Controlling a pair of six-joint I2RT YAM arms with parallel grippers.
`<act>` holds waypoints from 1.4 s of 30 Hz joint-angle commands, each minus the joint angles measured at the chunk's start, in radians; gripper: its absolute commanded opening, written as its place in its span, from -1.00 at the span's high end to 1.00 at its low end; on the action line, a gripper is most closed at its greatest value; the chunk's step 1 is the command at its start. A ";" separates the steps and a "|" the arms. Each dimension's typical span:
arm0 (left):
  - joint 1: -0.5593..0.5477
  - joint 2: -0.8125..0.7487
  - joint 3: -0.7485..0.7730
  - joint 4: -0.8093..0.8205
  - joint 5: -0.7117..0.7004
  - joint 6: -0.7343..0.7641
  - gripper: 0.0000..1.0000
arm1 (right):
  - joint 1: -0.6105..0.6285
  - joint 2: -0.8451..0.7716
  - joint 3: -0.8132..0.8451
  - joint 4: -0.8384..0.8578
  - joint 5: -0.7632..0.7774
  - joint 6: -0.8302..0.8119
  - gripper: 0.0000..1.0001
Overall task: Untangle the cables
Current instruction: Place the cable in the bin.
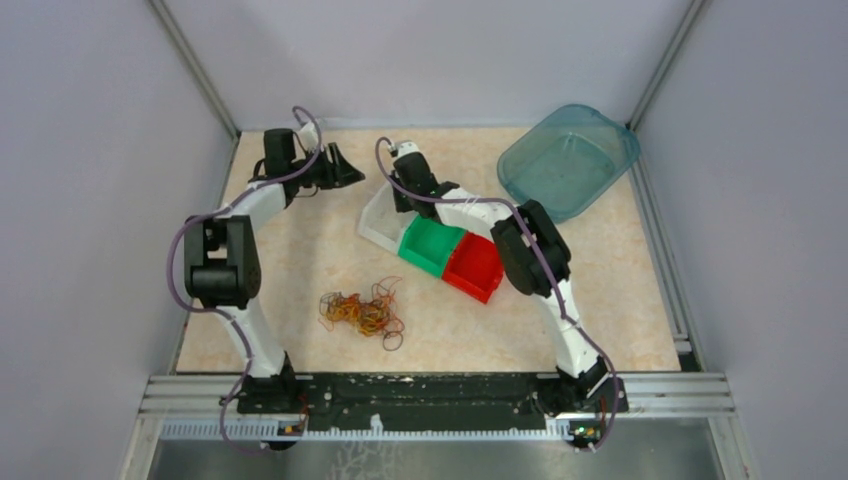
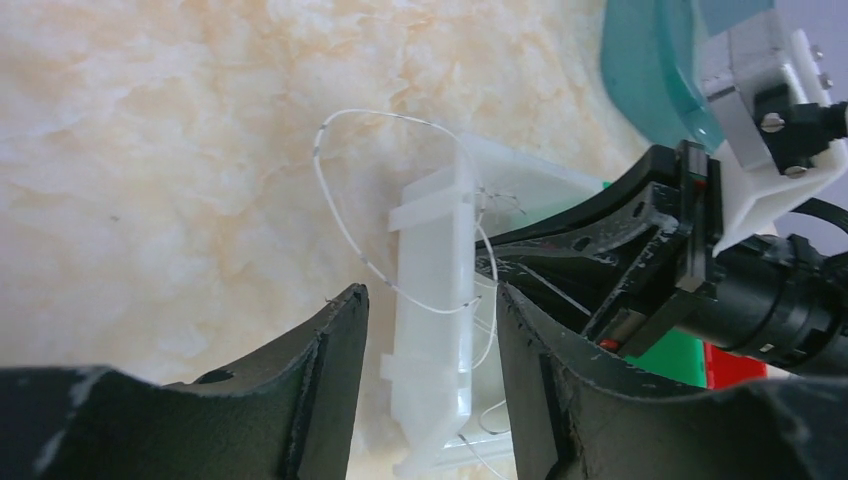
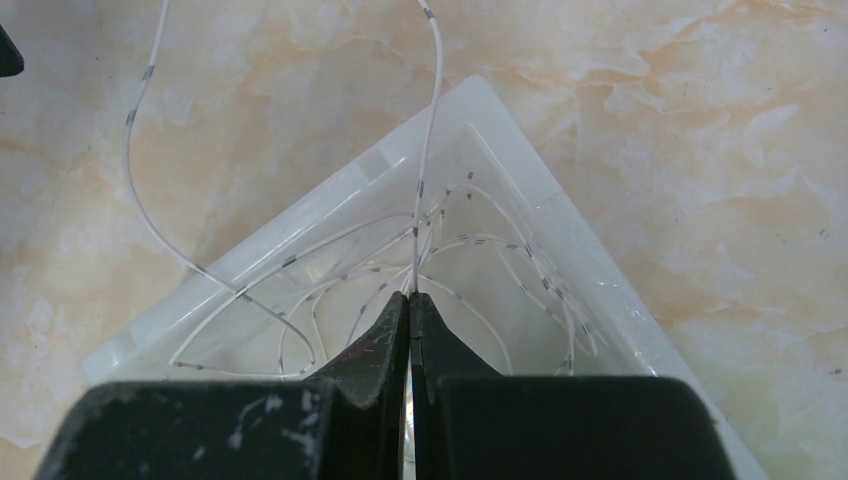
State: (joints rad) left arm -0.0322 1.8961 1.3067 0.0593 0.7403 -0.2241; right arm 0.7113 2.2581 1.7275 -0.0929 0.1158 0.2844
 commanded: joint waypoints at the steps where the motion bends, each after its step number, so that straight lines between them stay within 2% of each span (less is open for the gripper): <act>1: -0.004 -0.032 -0.003 -0.049 -0.083 0.014 -0.14 | -0.002 -0.050 -0.025 0.009 0.009 0.015 1.00; 7: -0.016 0.028 0.020 -0.052 -0.076 -0.037 -0.15 | -0.003 -0.059 -0.029 0.022 -0.005 0.016 1.00; 12: -0.016 0.067 0.035 -0.020 -0.028 -0.089 0.01 | -0.002 -0.065 -0.031 0.031 -0.016 0.023 1.00; 19: -0.017 0.128 0.061 0.008 0.032 -0.167 0.07 | -0.002 -0.073 -0.044 0.045 -0.026 0.035 1.00; 21: -0.017 0.137 0.060 0.049 0.068 -0.200 0.15 | -0.003 -0.080 -0.057 0.056 -0.030 0.038 1.00; 24: -0.018 0.116 0.029 0.147 0.109 -0.221 0.41 | -0.006 -0.091 -0.075 0.072 -0.043 0.045 1.00; 31: -0.015 0.120 0.000 0.301 0.210 -0.338 0.29 | -0.015 -0.101 -0.086 0.082 -0.071 0.057 1.00; 42: -0.031 0.169 0.070 0.188 0.152 -0.249 0.49 | -0.028 -0.128 -0.106 0.101 -0.113 0.085 1.00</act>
State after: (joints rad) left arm -0.0456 2.0399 1.3338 0.2905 0.9028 -0.5262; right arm 0.6956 2.2105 1.6379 -0.0177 0.0402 0.3447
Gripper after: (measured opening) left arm 0.261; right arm 0.006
